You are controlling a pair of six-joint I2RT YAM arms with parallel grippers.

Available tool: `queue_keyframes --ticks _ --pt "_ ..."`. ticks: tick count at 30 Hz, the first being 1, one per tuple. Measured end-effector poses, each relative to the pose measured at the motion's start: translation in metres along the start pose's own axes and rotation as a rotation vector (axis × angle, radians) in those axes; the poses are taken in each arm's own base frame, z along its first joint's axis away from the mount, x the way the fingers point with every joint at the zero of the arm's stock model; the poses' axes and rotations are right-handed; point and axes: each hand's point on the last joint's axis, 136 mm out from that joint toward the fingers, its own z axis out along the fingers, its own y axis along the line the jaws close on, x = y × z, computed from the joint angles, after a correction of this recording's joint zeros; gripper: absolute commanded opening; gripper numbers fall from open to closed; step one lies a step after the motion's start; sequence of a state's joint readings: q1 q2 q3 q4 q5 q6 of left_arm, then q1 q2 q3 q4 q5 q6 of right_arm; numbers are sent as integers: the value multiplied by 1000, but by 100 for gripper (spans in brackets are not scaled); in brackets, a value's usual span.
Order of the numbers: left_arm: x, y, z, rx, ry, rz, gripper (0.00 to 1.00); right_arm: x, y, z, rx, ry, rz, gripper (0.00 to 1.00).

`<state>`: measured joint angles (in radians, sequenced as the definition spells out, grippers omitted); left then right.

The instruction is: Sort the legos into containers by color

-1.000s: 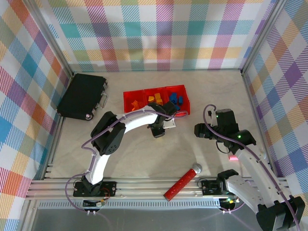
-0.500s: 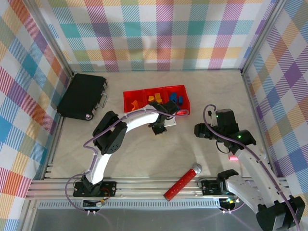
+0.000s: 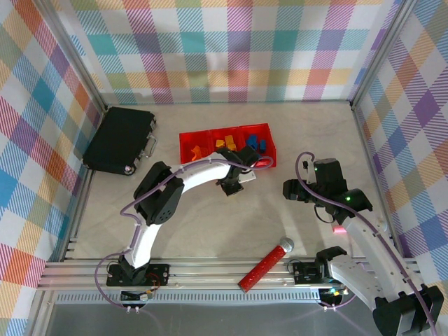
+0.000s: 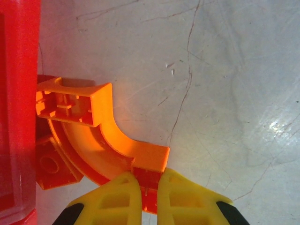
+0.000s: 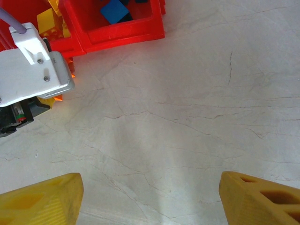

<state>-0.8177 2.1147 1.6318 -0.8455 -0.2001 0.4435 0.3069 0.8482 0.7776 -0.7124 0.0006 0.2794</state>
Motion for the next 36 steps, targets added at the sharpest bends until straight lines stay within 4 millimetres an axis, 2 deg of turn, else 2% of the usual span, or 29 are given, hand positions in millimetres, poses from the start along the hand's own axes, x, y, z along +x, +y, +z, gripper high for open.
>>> queue_keyframes --ticks 3,6,14,18,20,25,26,30,36 --pt "1 2 -5 -5 -15 -20 0 0 0 0 0 0 0 77" --pt "1 6 -20 -14 -48 -49 0 0 0 0 0 0 0 77" --pt "-5 17 -81 -38 -214 -128 0 0 0 0 -1 -1 0 77" --pt "-7 21 -94 -51 -256 -143 0 0 0 0 -1 -1 0 77" --pt "-5 21 -94 -55 -255 -144 8 0 0 0 -1 -1 0 77" --pt "-1 20 -84 -62 -242 -166 45 0 1 0 -6 0 0 77" --pt "0 19 -82 -63 -242 -168 49 -1 2 1 -10 0 0 77" --pt "-3 18 -71 -57 -237 -199 56 -1 3 2 -13 0 0 77" --pt "-16 18 -34 -49 -176 -299 60 -2 3 2 -13 -1 0 77"
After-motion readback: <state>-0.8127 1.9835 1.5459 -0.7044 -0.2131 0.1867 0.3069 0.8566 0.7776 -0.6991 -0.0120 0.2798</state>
